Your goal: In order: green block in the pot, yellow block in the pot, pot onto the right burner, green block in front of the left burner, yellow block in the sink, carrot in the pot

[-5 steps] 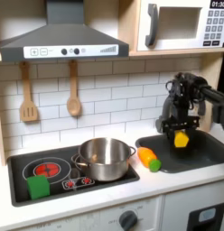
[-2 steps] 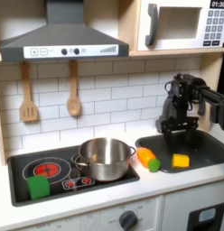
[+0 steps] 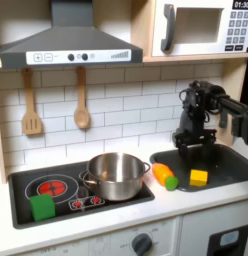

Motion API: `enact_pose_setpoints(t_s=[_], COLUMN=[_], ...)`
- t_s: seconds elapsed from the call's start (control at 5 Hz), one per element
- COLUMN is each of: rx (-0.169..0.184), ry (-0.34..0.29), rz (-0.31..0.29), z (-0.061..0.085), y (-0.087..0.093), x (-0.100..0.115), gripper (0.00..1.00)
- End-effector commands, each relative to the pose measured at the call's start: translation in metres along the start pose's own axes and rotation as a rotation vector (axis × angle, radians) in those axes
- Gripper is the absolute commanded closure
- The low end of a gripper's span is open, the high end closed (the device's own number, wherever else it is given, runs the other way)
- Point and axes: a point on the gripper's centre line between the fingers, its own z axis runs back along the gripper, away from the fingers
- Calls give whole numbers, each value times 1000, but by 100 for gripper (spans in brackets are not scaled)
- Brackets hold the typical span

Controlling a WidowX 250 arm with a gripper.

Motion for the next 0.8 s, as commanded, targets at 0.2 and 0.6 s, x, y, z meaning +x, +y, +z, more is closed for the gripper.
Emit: enact_pose_setpoints(t_s=[0.2, 0.6], rx=[32, 83], ry=[-56, -63], rz=[123, 158], z=[49, 60], y=[39, 57], x=[-20, -41], gripper=[0, 0])
